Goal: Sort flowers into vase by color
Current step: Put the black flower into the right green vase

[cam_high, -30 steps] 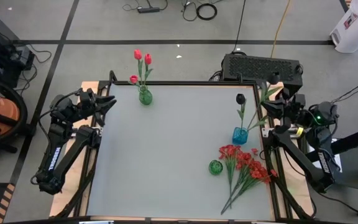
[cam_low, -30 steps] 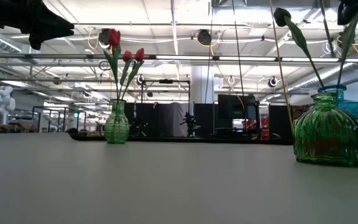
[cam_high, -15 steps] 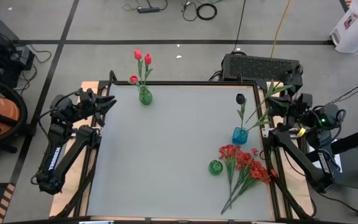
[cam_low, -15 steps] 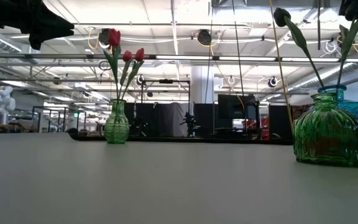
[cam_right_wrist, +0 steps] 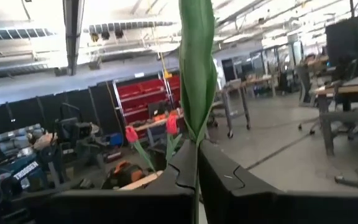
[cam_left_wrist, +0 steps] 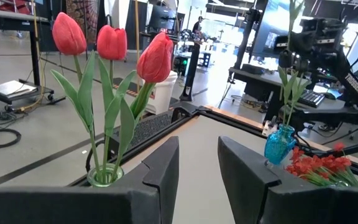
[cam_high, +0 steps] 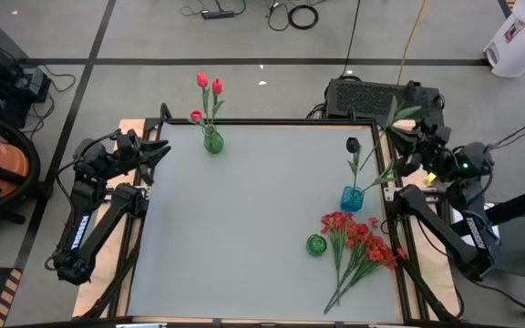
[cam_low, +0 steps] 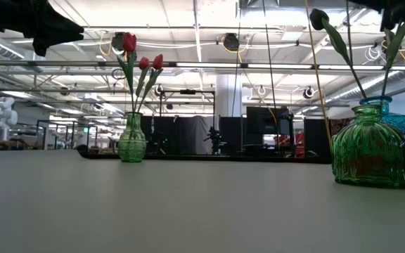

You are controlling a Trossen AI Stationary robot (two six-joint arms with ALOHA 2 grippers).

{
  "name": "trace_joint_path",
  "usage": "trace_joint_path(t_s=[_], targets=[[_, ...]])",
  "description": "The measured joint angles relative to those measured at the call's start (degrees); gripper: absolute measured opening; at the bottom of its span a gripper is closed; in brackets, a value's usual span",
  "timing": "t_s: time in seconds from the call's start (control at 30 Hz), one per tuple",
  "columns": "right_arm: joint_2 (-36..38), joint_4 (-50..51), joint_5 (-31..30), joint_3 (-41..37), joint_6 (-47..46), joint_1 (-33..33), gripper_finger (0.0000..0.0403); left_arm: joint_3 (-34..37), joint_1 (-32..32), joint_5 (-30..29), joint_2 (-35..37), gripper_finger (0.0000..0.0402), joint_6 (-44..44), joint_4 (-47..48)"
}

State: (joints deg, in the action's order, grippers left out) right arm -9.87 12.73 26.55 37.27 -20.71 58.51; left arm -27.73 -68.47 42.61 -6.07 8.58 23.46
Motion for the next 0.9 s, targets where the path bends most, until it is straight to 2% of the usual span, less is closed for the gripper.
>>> trace_joint_path(t_s=[0.27,0.47,0.63,0.9], targets=[[-4.38,2.42,1.45,5.38,1.94,0.01,0.0000,0.00,-0.02,0.00,-0.01,0.0118,0.00,-0.02],[-6.41,7.03,10.67,8.66,-0.39,0.00,0.0000,0.00,-0.02,0.00,0.00,0.0118,0.00,-0.02],[-6.58,7.65,12.81,8.66,-2.47,-0.14,0.0000,0.00,-0.02,0.00,-0.01,0.0118,0.00,-0.02],[-6.38,10.35,21.75,8.64,4.19,-0.16,0.0000,0.00,-0.02,0.01,0.00,0.0118,0.00,-0.01]])
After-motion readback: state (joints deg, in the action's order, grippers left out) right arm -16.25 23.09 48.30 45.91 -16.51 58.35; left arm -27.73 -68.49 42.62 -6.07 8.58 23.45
